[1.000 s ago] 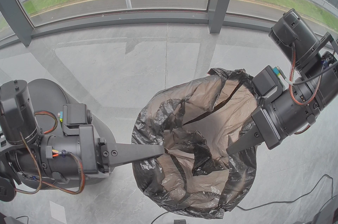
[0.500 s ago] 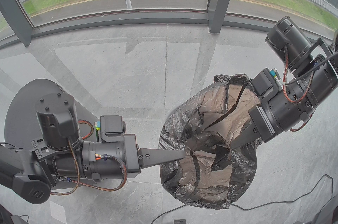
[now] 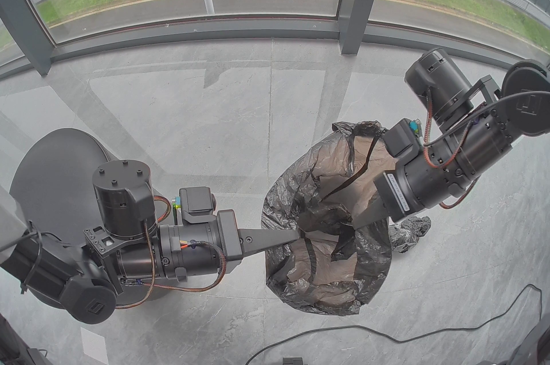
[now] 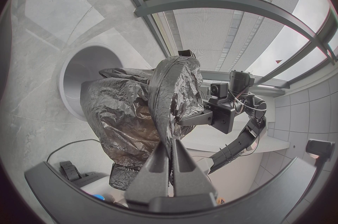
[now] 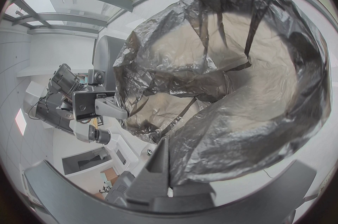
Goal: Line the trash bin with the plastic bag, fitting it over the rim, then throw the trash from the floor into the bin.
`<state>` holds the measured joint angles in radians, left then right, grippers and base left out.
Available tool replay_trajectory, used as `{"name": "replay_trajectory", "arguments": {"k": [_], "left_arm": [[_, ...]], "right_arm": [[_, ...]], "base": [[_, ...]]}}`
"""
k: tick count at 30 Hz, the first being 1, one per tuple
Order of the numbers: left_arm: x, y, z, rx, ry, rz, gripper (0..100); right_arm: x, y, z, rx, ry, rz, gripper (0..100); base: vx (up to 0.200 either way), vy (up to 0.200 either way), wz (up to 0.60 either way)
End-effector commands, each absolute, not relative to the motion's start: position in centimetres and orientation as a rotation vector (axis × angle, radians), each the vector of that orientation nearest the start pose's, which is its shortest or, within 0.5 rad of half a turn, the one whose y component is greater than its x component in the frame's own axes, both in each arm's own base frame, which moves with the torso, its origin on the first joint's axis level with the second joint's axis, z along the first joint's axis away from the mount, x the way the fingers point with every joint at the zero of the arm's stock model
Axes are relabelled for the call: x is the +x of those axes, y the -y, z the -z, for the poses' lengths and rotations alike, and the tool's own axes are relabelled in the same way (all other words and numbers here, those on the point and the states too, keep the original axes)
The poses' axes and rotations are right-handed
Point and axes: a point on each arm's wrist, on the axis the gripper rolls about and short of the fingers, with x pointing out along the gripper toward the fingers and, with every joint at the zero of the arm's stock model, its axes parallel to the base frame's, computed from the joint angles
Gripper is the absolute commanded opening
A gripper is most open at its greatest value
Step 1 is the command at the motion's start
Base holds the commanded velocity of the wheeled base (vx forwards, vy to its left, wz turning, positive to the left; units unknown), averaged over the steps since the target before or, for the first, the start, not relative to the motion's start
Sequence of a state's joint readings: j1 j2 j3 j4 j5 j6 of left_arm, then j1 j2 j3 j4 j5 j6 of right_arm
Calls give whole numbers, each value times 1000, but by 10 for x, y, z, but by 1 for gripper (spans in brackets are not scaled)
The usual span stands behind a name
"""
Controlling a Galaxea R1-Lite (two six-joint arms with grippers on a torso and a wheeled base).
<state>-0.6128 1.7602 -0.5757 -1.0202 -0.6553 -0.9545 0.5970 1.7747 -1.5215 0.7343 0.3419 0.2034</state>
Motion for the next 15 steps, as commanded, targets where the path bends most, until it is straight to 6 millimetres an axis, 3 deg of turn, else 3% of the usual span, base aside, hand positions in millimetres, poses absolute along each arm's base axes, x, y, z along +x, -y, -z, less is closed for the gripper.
{"name": "replay_trajectory", "arguments": {"k": [1,8,15], "left_arm": [[246,178,-126,-831,-786,1035,0],[275,162,-108,-860,-768,939,0],[302,150,-94,-882,-753,870,0]], "right_arm": [[269,-191,-212,36,-1134,-738,0],[301,-212,-181,27,-1059,-709,0],[322,-208,-161,38,-1061,-662,0]], "base": [[0,0,0],[0,0,0],[0,0,0]]}}
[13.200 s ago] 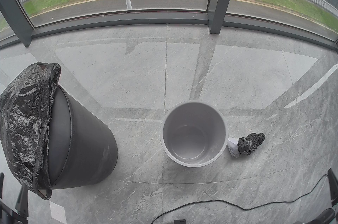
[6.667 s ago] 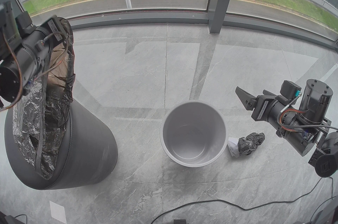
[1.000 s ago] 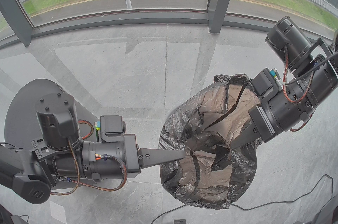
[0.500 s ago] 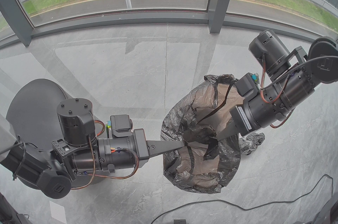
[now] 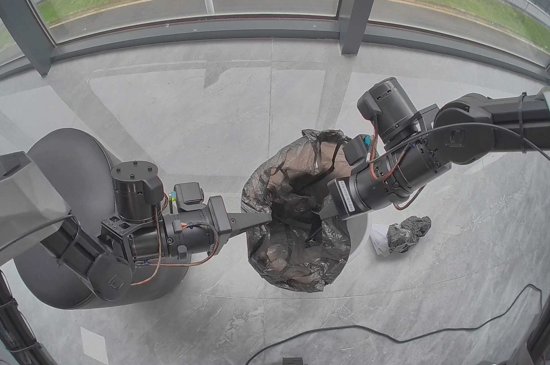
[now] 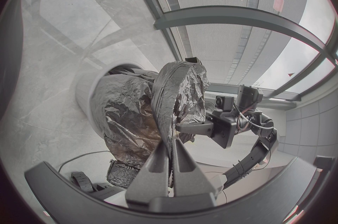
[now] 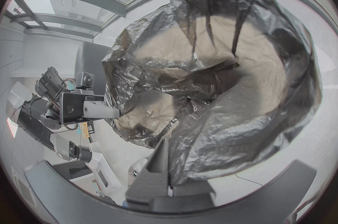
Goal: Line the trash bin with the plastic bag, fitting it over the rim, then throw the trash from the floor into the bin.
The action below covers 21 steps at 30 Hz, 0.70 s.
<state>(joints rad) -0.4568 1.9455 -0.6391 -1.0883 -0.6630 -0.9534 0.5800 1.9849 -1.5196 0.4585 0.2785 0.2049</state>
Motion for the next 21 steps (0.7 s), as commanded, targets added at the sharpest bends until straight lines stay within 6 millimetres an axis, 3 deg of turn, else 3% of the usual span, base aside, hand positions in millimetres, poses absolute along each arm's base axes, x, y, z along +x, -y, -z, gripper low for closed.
{"name": "replay_trajectory", "arguments": {"k": [1,7,14,21], "left_arm": [[305,149,-94,-883,-751,866,0],[315,153,-84,-887,-764,856,0],[316,159,-69,-885,-811,848,0],[324,167,-56,-879,-834,847,0]], "right_arm": [[325,-206,-159,44,-1058,-654,0],[330,-186,-154,47,-1085,-606,0],[303,-160,-128,-73,-1184,-555,0],[309,-150,-107,-50,-1160,-524,0]], "base": [[0,0,0],[0,0,0],[0,0,0],[0,0,0]]}}
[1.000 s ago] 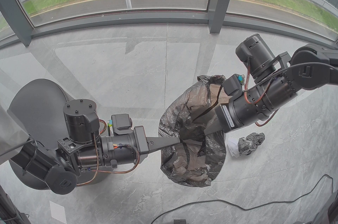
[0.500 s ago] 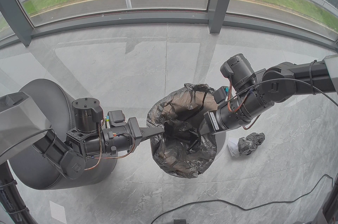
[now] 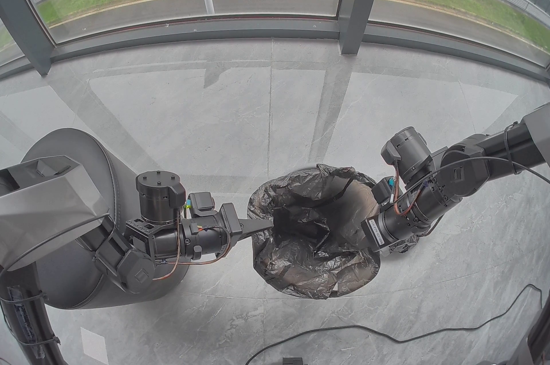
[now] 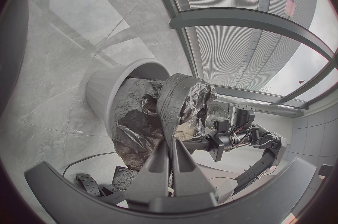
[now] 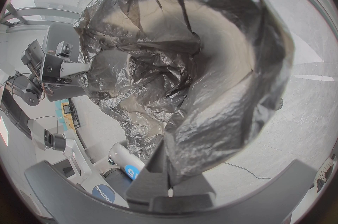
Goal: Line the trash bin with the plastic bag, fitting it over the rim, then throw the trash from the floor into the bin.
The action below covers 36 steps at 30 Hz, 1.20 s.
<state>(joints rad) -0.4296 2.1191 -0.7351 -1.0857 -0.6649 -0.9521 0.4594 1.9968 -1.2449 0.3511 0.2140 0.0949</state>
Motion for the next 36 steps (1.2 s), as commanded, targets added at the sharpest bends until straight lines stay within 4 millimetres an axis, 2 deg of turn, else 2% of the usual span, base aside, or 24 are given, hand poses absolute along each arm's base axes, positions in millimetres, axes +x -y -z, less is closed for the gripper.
{"name": "replay_trajectory", "arguments": {"k": [1,5,10,19,22,27,28,36], "left_arm": [[326,169,-54,-876,-835,850,0],[334,174,-49,-874,-828,858,0],[338,175,-54,-873,-806,869,0],[340,173,-66,-872,-766,882,0],[340,173,-69,-870,-757,886,0],[345,171,-64,-876,-760,873,0],[345,171,-58,-877,-777,862,0],[347,171,-49,-880,-796,847,0]], "right_arm": [[312,-148,-102,-47,-1161,-518,0],[323,-148,-93,-32,-1132,-506,0],[335,-152,-93,-16,-1052,-513,0],[361,-174,-102,56,-946,-517,0],[363,-181,-103,52,-939,-526,0],[360,-180,-100,47,-957,-522,0],[354,-176,-96,44,-986,-515,0],[337,-153,-87,26,-1043,-435,0]], "base": [[0,0,0],[0,0,0],[0,0,0],[0,0,0],[0,0,0],[0,0,0],[0,0,0],[0,0,0]]}}
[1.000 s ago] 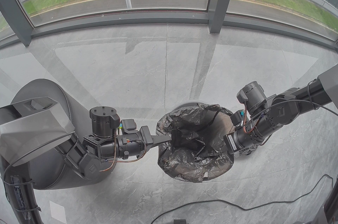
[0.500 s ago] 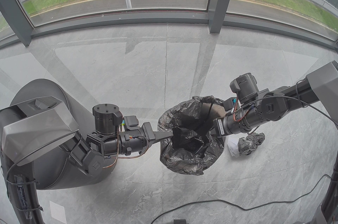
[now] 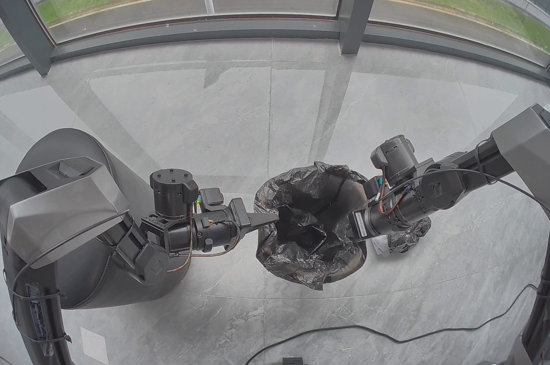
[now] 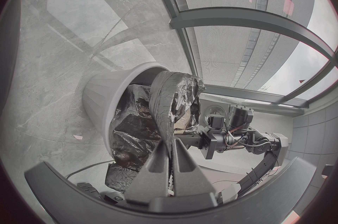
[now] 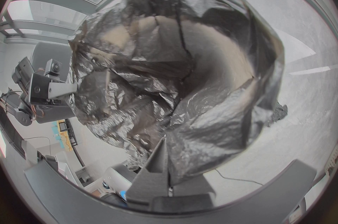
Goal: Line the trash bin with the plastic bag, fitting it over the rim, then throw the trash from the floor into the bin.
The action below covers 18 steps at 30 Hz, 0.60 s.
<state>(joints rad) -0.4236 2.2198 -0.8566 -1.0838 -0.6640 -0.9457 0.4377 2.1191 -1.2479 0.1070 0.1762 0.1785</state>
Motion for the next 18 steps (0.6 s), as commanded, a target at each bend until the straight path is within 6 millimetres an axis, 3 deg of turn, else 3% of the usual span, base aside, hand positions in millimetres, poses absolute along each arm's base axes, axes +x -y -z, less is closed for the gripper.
{"name": "replay_trajectory", "arguments": {"k": [1,8,18], "left_arm": [[347,171,-47,-878,-800,847,0],[354,169,-44,-877,-788,838,0],[359,166,-39,-871,-780,829,0]], "right_arm": [[336,-142,-88,35,-1045,-412,0],[347,-118,-85,67,-1034,-351,0],[356,-117,-71,68,-1022,-344,0]], "base": [[0,0,0],[0,0,0],[0,0,0]]}}
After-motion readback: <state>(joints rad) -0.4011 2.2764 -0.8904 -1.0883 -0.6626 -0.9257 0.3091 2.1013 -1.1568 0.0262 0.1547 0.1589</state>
